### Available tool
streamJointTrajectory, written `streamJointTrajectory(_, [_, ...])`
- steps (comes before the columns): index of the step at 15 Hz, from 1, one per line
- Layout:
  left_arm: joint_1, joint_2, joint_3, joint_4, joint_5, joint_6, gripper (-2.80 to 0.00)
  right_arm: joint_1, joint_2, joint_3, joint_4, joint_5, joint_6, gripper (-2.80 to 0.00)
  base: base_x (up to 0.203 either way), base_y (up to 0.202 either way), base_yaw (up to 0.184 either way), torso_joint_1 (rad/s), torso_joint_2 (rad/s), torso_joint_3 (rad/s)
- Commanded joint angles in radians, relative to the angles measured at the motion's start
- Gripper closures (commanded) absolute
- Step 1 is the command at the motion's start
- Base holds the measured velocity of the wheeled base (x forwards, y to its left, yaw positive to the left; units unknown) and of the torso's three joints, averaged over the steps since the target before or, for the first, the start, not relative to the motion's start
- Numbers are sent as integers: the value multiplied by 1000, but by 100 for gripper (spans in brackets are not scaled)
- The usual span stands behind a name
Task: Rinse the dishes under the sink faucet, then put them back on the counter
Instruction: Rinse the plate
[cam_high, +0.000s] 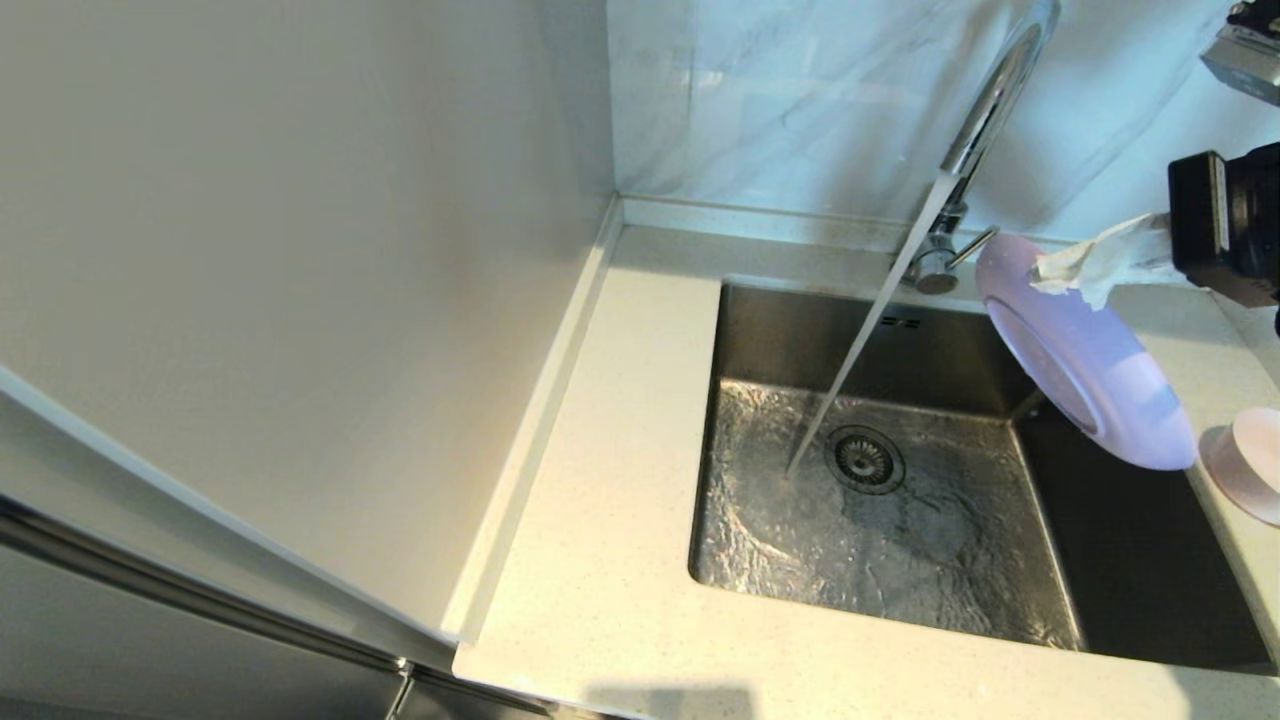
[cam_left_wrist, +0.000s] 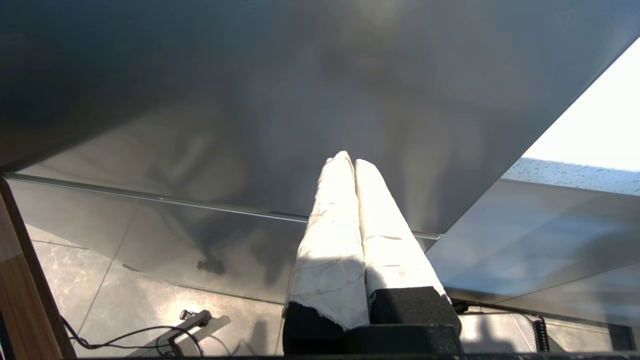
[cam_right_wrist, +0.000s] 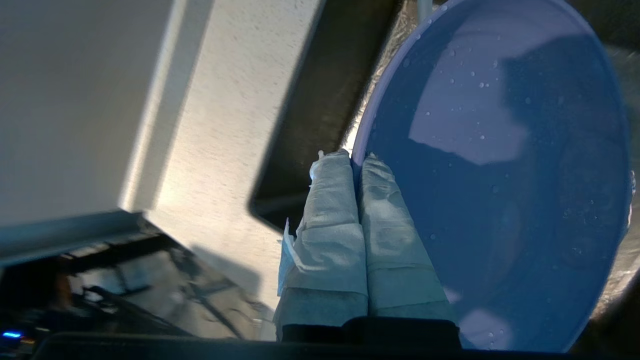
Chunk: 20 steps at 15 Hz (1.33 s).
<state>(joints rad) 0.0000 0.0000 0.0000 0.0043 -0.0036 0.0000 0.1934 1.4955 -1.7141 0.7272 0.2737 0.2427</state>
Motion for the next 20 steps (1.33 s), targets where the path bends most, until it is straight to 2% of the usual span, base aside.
streamJointTrajectory(1, [0, 0, 0, 0, 1, 0, 0, -34, 2, -60, 78, 29, 137, 0, 0, 0, 0, 0, 0, 0])
streamJointTrajectory(4, [0, 0, 0, 0, 1, 0, 0, -118, 28, -137, 227, 212, 332, 0, 0, 0, 0, 0, 0, 0])
streamJointTrajectory(6, [0, 0, 0, 0, 1, 0, 0, -126, 67, -201, 291, 305, 454, 0, 0, 0, 0, 0, 0, 0])
streamJointTrajectory(7, [0, 0, 0, 0, 1, 0, 0, -126, 85, -232, 336, 395, 509, 0, 0, 0, 0, 0, 0, 0])
streamJointTrajectory(9, [0, 0, 0, 0, 1, 0, 0, -126, 122, -249, 370, 568, 568, 0, 0, 0, 0, 0, 0, 0])
streamJointTrajectory(11, [0, 0, 0, 0, 1, 0, 0, -124, 164, -253, 361, 647, 581, 0, 0, 0, 0, 0, 0, 0])
streamJointTrajectory(12, [0, 0, 0, 0, -1, 0, 0, -124, 185, -253, 341, 673, 594, 0, 0, 0, 0, 0, 0, 0])
streamJointTrajectory(14, [0, 0, 0, 0, 1, 0, 0, -124, 229, -252, 263, 693, 673, 0, 0, 0, 0, 0, 0, 0])
streamJointTrajectory(17, [0, 0, 0, 0, -1, 0, 0, -125, 290, -252, 64, 690, 781, 0, 0, 0, 0, 0, 0, 0])
streamJointTrajectory(18, [0, 0, 0, 0, 0, 0, 0, -126, 305, -252, 0, 669, 805, 0, 0, 0, 0, 0, 0, 0])
streamJointTrajectory(20, [0, 0, 0, 0, 1, 0, 0, -128, 323, -252, -66, 569, 845, 0, 0, 0, 0, 0, 0, 0])
